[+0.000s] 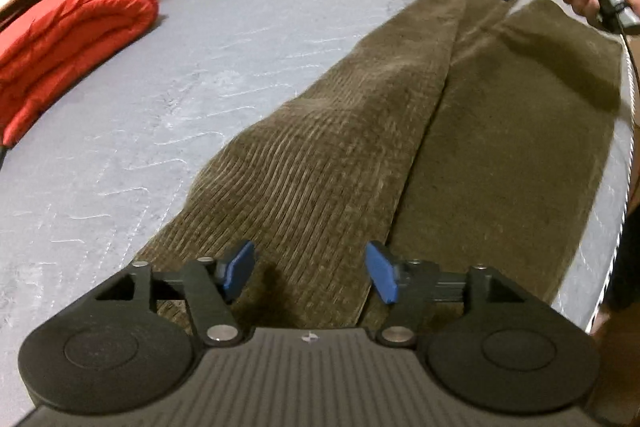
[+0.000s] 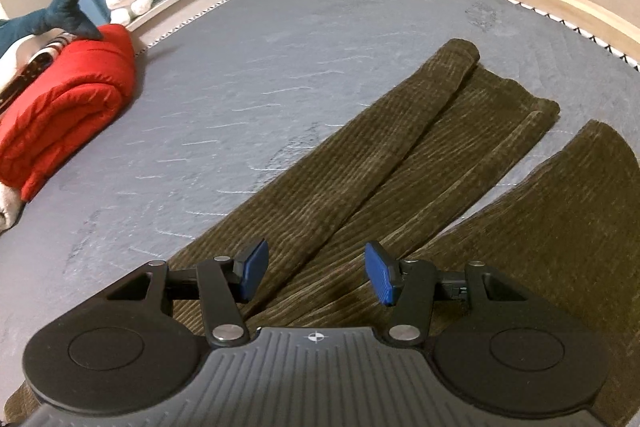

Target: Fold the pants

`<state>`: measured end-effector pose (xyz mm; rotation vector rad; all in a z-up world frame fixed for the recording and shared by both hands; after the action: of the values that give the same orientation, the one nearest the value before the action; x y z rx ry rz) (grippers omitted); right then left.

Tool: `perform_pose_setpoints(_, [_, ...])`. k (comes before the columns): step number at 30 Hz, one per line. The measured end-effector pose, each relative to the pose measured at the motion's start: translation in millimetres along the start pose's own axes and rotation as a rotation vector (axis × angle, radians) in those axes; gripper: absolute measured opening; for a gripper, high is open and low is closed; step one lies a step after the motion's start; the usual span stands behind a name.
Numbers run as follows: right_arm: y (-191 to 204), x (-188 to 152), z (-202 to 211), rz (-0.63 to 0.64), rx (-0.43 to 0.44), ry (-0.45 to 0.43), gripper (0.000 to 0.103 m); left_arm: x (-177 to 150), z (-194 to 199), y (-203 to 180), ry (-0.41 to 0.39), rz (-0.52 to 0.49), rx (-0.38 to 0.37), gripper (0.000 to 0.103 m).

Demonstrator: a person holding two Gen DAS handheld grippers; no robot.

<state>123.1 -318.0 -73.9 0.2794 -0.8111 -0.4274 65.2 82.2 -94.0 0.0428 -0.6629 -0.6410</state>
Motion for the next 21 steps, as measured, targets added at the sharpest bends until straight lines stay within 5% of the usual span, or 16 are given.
perform_pose_setpoints(3, [0.2, 2.3, -9.4, -0.008, -0.015, -0.006, 0.056, 6.6, -4.4, -13.1, 0.002, -0.024, -0.024, 0.074])
perform_pose_setpoints(11, [10.8, 4.9, -27.4, -0.032, -0.007, 0.006, 0.056, -3.5, -35.0, -26.9, 0.087, -0.16, 0.065, 0.073])
perform_pose_setpoints(14, [17.4, 3.3, -29.3, -0.024, 0.0, 0.007, 0.056, -9.1, -38.0, -17.2, 0.106, -0.134, 0.05, 0.051])
perform_pose_setpoints(16, [19.3, 3.6, -30.0, -0.023, 0.002, 0.007, 0.056, -8.5, -32.4, -7.5, 0.094, -0.088, 0.023, 0.027])
perform_pose_setpoints(21, [16.1, 5.8, -30.8, -0.041, -0.005, 0.0, 0.056, 1.0, -14.8, 10.5, 0.05, -0.01, 0.019, 0.019])
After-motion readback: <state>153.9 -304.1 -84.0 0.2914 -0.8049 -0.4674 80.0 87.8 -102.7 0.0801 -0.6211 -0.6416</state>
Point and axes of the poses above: each gripper's, at about its wrist camera, not at the fingertips, and z roughly against the way its jaws point, y to its left, x to its top, the point moved 3 cm from there along -z, roughly the way its jaws point, and after that the axes turned 6 degrees about -z, right-handed, at the moved point
